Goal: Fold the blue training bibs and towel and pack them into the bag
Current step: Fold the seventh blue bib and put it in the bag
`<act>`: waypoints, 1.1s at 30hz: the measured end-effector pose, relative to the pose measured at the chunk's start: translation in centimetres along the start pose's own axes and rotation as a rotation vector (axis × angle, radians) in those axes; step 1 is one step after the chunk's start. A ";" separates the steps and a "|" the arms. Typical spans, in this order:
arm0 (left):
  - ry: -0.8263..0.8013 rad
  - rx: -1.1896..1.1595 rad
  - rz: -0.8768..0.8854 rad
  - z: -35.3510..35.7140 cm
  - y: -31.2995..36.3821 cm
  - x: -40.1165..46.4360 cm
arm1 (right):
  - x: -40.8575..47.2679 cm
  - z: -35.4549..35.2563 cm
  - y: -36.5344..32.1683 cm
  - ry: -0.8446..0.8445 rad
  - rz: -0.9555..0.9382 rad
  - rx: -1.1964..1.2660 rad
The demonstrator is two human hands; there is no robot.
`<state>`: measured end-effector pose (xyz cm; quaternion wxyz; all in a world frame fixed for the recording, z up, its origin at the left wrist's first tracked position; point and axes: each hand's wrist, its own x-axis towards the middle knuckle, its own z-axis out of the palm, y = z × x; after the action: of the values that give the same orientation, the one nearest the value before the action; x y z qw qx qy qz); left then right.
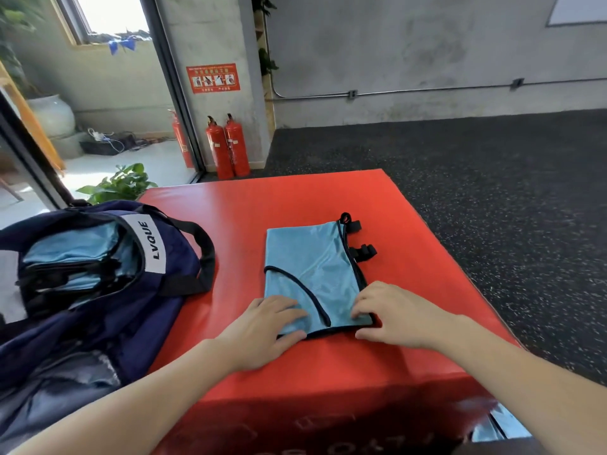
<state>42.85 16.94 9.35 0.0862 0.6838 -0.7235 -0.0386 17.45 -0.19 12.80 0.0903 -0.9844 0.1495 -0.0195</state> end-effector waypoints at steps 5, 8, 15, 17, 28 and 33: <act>-0.070 -0.051 -0.067 -0.7 -0.9 -1.6 | 0.8 0.9 -1.2 -0.019 -0.049 -0.102; -0.033 -0.170 -0.178 -1.1 -1.6 -1.9 | 1.3 1.6 -1.3 0.024 -0.041 -0.141; 0.011 -0.267 -0.236 -1.7 -1.4 -1.6 | 2.0 2.0 -1.6 0.093 -0.019 -0.109; -0.010 -0.236 -0.260 -2.1 -1.0 -1.5 | 2.0 1.6 -1.7 0.088 0.043 -0.044; -0.007 -0.044 -0.256 -2.7 0.4 -1.4 | 2.0 0.8 -1.4 0.021 0.272 0.331; 0.047 -0.246 -0.330 -3.0 0.3 -1.8 | 1.8 0.2 -1.2 0.035 0.309 0.420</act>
<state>43.17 18.99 12.23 0.1785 0.7781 -0.5893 -0.1244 19.51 0.47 12.88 0.2919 -0.9092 0.2922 -0.0531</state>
